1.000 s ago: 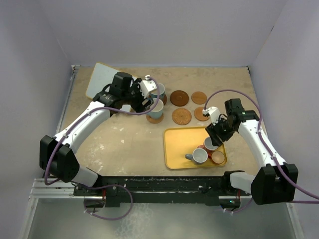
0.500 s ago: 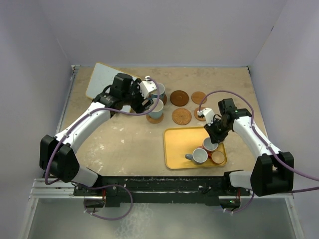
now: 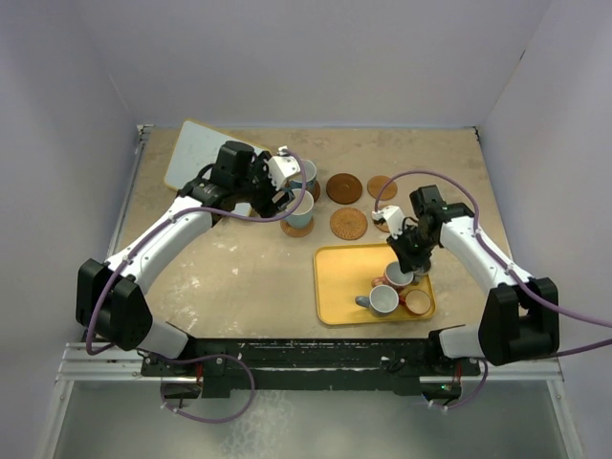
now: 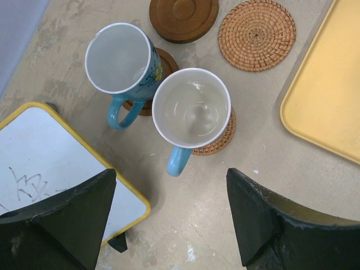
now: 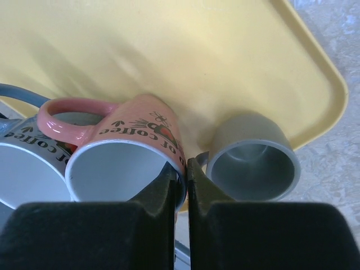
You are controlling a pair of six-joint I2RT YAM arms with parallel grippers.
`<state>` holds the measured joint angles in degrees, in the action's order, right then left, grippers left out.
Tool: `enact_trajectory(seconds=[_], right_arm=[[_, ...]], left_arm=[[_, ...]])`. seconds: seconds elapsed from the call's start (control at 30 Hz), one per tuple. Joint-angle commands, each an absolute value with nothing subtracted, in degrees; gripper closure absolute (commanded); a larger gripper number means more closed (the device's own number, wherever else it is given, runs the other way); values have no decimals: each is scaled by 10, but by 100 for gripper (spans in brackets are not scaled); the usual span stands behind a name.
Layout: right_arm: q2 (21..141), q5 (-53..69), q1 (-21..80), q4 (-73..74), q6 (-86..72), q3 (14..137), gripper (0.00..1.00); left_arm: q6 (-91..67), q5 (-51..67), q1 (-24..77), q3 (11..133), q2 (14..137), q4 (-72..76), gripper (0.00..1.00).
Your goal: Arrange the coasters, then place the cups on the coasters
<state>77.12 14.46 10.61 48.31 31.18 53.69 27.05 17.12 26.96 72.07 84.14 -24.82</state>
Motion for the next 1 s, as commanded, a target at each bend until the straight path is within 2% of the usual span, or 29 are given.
enact_trajectory(seconds=[0.0, 0.2, 0.97], right_arm=[[775, 147, 110, 483, 298, 592, 95], [793, 153, 110, 491, 295, 651, 100], [931, 119, 116, 521, 232, 963, 100]], left_arm=[[270, 171, 265, 718, 826, -225, 23], [272, 168, 265, 715, 821, -226, 23], [279, 80, 265, 687, 764, -224, 23]])
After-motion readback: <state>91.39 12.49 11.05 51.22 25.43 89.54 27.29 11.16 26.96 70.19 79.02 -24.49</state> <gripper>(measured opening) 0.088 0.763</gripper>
